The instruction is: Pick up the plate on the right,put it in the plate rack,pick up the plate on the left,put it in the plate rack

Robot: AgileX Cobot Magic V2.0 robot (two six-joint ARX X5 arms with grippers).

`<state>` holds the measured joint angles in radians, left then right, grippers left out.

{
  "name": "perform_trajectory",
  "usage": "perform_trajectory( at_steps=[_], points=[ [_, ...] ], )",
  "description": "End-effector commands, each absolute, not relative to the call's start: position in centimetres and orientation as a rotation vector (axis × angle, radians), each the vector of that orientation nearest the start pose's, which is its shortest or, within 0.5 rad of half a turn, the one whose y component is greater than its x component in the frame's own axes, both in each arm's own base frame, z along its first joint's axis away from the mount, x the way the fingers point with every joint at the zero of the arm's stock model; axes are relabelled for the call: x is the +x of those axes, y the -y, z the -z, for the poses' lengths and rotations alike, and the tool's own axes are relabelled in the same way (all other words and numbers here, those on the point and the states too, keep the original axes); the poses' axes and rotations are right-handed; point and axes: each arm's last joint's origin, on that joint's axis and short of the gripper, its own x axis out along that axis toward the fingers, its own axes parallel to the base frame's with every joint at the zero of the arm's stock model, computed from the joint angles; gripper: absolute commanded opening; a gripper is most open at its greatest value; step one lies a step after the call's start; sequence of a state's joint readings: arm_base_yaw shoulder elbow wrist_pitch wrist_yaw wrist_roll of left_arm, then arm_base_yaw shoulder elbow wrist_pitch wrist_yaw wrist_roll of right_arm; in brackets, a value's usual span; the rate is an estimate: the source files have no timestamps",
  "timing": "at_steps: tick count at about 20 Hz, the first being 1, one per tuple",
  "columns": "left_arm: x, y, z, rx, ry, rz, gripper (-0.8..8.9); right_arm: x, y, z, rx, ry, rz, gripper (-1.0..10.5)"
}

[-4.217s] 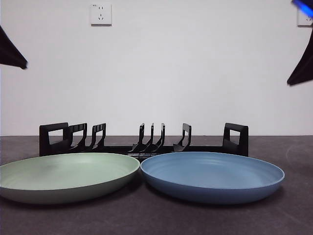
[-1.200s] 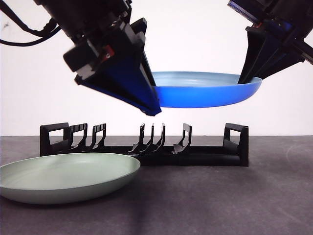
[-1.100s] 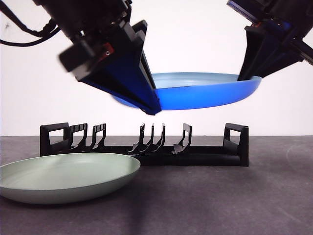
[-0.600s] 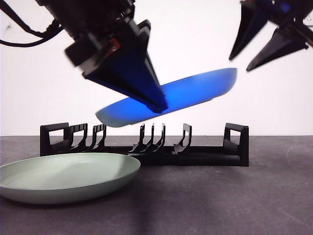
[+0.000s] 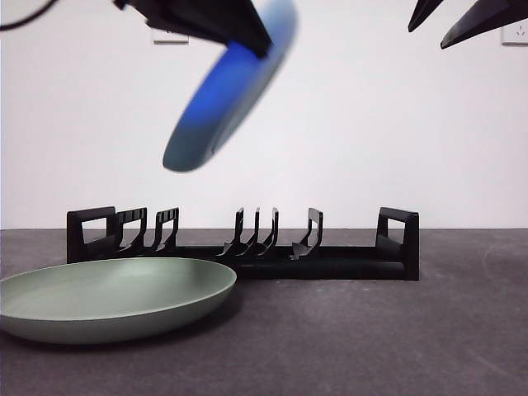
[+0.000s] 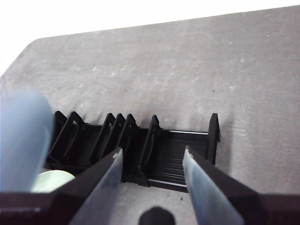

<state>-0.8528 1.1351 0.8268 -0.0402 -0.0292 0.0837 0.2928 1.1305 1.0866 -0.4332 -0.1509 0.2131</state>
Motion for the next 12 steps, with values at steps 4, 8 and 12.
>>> perform_trajectory(
  at_steps=[4, 8, 12],
  points=[
    [21.2, 13.7, -30.8, -0.115, -0.261, 0.84, -0.09, 22.9, -7.4, -34.9, 0.175, -0.516, -0.38, 2.2],
    [23.8, 9.8, -31.0, -0.221, -0.233, 0.843, -0.09, 22.9, -7.4, -34.9, 0.178, -0.517, -0.38, 2.2],
    [26.3, 7.4, -30.1, -0.3, -0.276, 0.869, -0.09, 22.9, -7.4, -34.8, 0.186, -0.519, -0.382, 2.2]
  ],
)
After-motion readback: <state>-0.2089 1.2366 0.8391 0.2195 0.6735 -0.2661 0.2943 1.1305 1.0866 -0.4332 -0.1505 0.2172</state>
